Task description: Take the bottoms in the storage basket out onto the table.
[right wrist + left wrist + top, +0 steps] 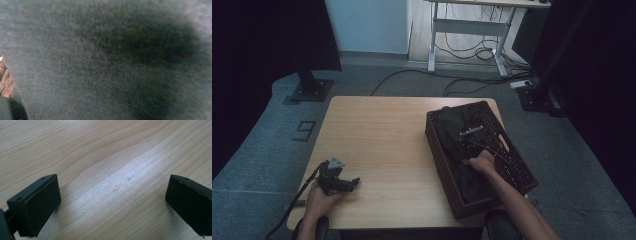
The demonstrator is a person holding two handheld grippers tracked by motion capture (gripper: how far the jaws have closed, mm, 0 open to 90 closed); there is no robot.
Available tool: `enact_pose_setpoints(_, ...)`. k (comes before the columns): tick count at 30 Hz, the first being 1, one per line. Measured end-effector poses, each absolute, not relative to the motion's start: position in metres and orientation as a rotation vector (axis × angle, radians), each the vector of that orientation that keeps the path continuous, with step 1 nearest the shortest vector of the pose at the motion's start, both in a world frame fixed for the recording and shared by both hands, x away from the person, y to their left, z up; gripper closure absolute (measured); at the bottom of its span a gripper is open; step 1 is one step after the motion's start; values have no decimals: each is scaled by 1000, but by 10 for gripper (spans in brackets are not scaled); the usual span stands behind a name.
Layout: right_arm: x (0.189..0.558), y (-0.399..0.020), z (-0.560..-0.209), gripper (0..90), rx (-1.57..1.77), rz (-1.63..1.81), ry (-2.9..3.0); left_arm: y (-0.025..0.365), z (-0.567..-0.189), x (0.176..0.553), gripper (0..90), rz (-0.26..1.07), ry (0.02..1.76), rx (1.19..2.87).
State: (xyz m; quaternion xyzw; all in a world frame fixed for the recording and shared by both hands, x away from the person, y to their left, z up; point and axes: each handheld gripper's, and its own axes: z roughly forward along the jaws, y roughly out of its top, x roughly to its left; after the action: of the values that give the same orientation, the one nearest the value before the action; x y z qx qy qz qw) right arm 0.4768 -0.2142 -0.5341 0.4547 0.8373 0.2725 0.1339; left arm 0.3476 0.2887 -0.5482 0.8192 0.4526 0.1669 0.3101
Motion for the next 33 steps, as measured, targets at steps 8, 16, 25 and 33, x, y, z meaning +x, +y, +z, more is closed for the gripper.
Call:
enact_pose_setpoints(8,478,-214,-537,23,1287,773,2421,289,-548,348,0,441,1196,2164)
enact_pose_setpoints(16,477,-212,-532,187,1276,756,2454,289,-548,348,0,440,1195,2164)
enact_pose_setpoints(25,472,-199,-519,513,1259,635,2473,289,-548,348,0,440,1194,2164)
enact_pose_setpoints(33,469,-207,-505,575,1285,674,2442,289,-548,348,0,439,1194,2165)
